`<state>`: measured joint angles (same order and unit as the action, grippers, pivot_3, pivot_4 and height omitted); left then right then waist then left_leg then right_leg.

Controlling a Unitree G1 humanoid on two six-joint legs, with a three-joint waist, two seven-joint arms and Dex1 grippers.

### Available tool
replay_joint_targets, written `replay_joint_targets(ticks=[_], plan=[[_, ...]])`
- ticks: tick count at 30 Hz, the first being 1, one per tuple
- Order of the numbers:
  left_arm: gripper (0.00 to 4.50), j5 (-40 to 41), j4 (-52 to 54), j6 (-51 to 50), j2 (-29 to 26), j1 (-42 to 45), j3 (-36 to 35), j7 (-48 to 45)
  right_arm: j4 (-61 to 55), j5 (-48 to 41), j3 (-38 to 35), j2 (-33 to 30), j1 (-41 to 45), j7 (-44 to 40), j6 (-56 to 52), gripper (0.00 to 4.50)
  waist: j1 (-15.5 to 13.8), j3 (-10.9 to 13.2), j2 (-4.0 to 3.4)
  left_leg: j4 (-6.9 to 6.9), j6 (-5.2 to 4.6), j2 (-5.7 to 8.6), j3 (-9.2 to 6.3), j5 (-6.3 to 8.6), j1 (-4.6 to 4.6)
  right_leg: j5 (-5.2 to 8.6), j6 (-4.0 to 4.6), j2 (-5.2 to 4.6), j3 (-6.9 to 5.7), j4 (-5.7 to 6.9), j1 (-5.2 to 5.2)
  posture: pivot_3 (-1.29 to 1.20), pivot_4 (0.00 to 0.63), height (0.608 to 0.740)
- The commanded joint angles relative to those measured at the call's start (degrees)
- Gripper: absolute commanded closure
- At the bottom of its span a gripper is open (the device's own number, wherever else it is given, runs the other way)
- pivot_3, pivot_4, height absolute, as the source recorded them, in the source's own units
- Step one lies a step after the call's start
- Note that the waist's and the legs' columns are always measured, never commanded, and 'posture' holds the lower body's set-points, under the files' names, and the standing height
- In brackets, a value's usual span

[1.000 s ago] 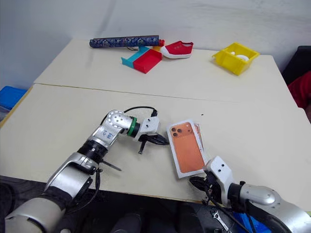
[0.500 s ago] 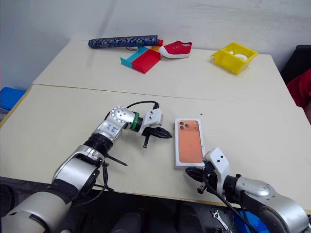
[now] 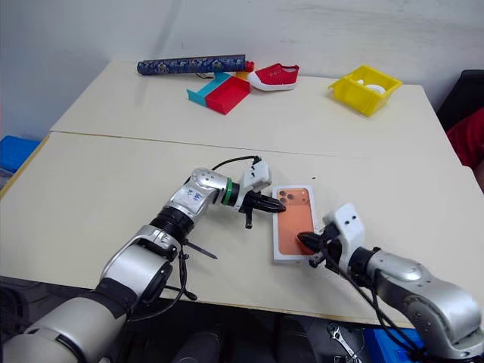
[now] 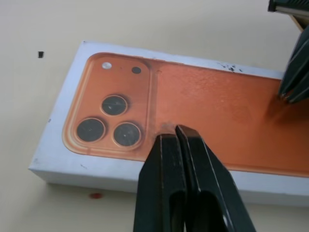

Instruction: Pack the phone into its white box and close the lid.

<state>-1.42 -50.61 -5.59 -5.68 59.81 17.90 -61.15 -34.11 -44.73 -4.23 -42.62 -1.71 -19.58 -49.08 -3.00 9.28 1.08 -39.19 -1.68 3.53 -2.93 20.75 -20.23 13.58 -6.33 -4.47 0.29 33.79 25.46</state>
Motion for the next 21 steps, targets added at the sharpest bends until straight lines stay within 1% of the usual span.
replay_joint_targets(ticks=[1,4,6,7,8,9,10,12,14,15,17,18,19,20,21], plan=[[4.50,-5.1,-3.9,3.1,-0.7,-0.6,3.0,2.5,1.5,5.2,2.9,0.7,-1.4,-0.1,1.5,4.44,0.1,-0.2,0.11,0.00,-0.01,0.00,0.06,0.00,0.06,-0.02,-0.03,0.00,0.03,-0.01,-0.04,0.00,0.150,0.740],[4.50,-5.0,-4.4,3.9,-1.5,-0.8,2.5,1.8,1.8,7.7,3.5,1.4,-2.6,-1.7,4.3,4.44,0.2,-0.3,0.21,0.00,-0.09,-0.02,0.09,0.05,0.42,-0.03,-0.05,0.00,0.05,-0.24,-0.41,0.00,0.150,0.740],[4.50,-3.1,-2.8,2.6,-3.1,-1.3,0.6,-0.1,1.0,7.0,1.1,2.2,-3.6,-2.9,6.0,4.44,0.4,-0.3,0.20,0.08,-0.39,-0.09,0.08,0.27,0.99,-0.02,-0.04,0.02,0.04,-0.35,-0.99,0.00,0.150,0.740],[4.50,-2.0,-1.2,1.8,-4.3,-1.8,-0.4,-1.4,0.2,6.2,-0.5,2.1,-4.0,-3.8,6.4,4.44,0.7,-0.3,0.20,0.09,-0.42,-0.14,0.06,0.35,1.06,-0.01,-0.02,0.04,0.05,-0.36,-1.06,0.00,0.150,0.740],[4.31,-0.3,1.6,-0.1,-5.9,-2.6,-1.7,-3.7,-0.7,5.0,-2.5,1.4,-4.4,-5.4,6.6,4.07,1.1,-0.3,0.19,0.09,-0.41,-0.15,0.06,0.36,1.05,-0.01,-0.02,0.04,0.09,-0.36,-1.05,0.00,0.150,0.740],[4.09,1.7,5.0,-2.8,-7.6,-3.7,-2.9,-6.4,-1.7,4.0,-4.6,0.4,-4.8,-7.2,7.1,3.86,1.6,-0.3,0.16,0.09,-0.41,-0.15,0.06,0.36,1.04,-0.01,-0.02,0.03,0.13,-0.33,-1.03,0.00,0.150,0.740],[3.88,4.4,9.8,-6.4,-10.0,-5.2,-4.3,-9.6,-2.8,2.8,-7.3,-1.0,-5.6,-9.9,7.4,3.54,1.9,-0.2,0.05,0.09,-0.40,-0.17,0.05,0.36,1.02,-0.01,-0.02,0.03,0.21,-0.31,-1.00,0.00,0.150,0.740],[3.27,9.1,19.4,-13.7,-15.2,-8.5,-6.6,-14.9,-3.9,0.7,-13.1,-4.5,-7.8,-15.6,8.1,2.85,2.5,0.0,-0.25,0.10,-0.34,-0.17,0.09,0.34,0.95,-0.01,-0.02,0.02,0.31,-0.09,-0.91,0.00,0.150,0.740],[2.65,14.3,29.2,-20.1,-21.4,-12.4,-9.2,-19.6,-3.2,-1.9,-20.3,-8.2,-10.5,-22.2,7.9,2.21,2.7,0.1,-0.30,0.10,-0.21,-0.21,0.04,0.29,0.85,0.00,0.00,0.04,0.41,-0.04,-0.81,0.00,0.150,0.740],[2.30,16.2,32.7,-22.4,-23.4,-13.8,-10.1,-20.9,-2.7,-3.0,-22.7,-9.2,-11.4,-24.4,7.6,1.81,2.7,0.1,-0.31,0.11,-0.10,-0.25,-0.02,0.27,0.76,0.03,0.05,0.05,0.39,-0.03,-0.74,0.00,0.150,0.740],[1.65,21.4,40.2,-28.7,-30.3,-16.8,-13.5,-24.5,0.2,-5.6,-30.4,-12.5,-13.5,-31.2,6.2,1.10,2.4,0.1,-0.32,0.11,-0.01,-0.31,-0.15,0.29,0.72,0.07,0.13,0.06,0.28,-0.08,-0.75,0.00,0.150,0.740],[1.40,24.0,43.1,-31.9,-34.1,-18.1,-15.5,-26.0,2.2,-6.4,-34.3,-14.3,-14.4,-34.9,5.5,0.82,2.2,0.1,-0.34,0.11,-0.01,-0.31,-0.17,0.29,0.70,0.07,0.13,0.05,0.26,-0.14,-0.78,0.00,0.150,0.740],[1.02,25.9,45.4,-34.1,-37.4,-19.3,-17.4,-26.9,4.2,-7.0,-37.6,-15.8,-15.0,-38.2,4.9,0.40,2.2,0.2,-0.40,0.11,-0.02,-0.31,-0.17,0.31,0.69,0.08,0.14,0.04,0.25,-0.19,-0.80,0.00,0.150,0.740],[0.73,27.3,47.0,-35.6,-40.0,-20.3,-19.0,-27.2,6.0,-7.2,-39.9,-17.1,-15.5,-41.0,4.6,0.08,2.1,0.2,-0.41,0.12,-0.04,-0.31,-0.17,0.33,0.70,0.08,0.14,0.03,0.25,-0.25,-0.83,0.00,0.150,0.740],[0.43,28.6,48.3,-37.0,-42.0,-20.9,-20.1,-27.0,7.6,-7.2,-41.5,-18.1,-15.7,-43.2,4.5,0.00,1.9,0.2,-0.41,0.12,-0.06,-0.31,-0.17,0.36,0.74,0.08,0.14,0.02,0.23,-0.31,-0.90,0.00,0.150,0.740]])
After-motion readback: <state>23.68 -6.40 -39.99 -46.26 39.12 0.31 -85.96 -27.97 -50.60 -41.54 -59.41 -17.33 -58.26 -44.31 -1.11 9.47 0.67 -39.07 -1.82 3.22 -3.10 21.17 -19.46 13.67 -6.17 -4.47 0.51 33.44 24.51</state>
